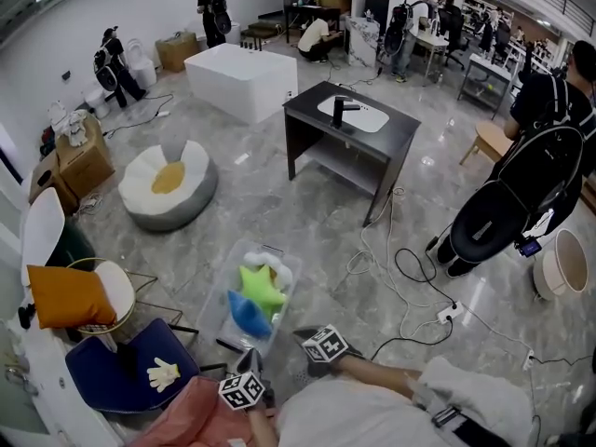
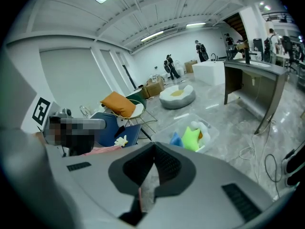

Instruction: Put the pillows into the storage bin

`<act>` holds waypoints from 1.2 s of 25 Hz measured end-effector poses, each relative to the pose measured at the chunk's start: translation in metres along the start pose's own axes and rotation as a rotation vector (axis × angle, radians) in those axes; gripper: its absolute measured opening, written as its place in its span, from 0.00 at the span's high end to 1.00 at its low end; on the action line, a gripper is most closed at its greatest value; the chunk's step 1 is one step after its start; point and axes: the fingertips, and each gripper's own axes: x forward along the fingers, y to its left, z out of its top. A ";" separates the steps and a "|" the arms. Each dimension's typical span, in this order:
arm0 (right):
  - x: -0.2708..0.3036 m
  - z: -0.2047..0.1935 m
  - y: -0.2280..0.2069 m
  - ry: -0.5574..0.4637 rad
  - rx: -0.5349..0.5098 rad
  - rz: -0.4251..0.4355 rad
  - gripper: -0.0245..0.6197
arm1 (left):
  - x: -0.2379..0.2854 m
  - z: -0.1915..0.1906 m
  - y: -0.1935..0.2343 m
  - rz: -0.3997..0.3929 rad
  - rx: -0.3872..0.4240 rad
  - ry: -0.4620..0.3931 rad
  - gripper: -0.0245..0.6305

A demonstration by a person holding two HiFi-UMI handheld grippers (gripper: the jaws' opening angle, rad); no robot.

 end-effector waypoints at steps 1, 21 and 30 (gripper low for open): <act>0.000 -0.002 -0.003 -0.004 0.003 -0.004 0.97 | 0.001 -0.003 -0.003 -0.012 0.009 0.004 0.95; -0.004 -0.018 -0.007 -0.003 0.009 0.027 0.97 | 0.011 -0.033 0.010 0.011 -0.024 0.148 0.95; -0.006 -0.015 0.001 -0.018 -0.002 0.030 0.97 | 0.001 -0.031 0.013 0.016 -0.028 0.140 0.95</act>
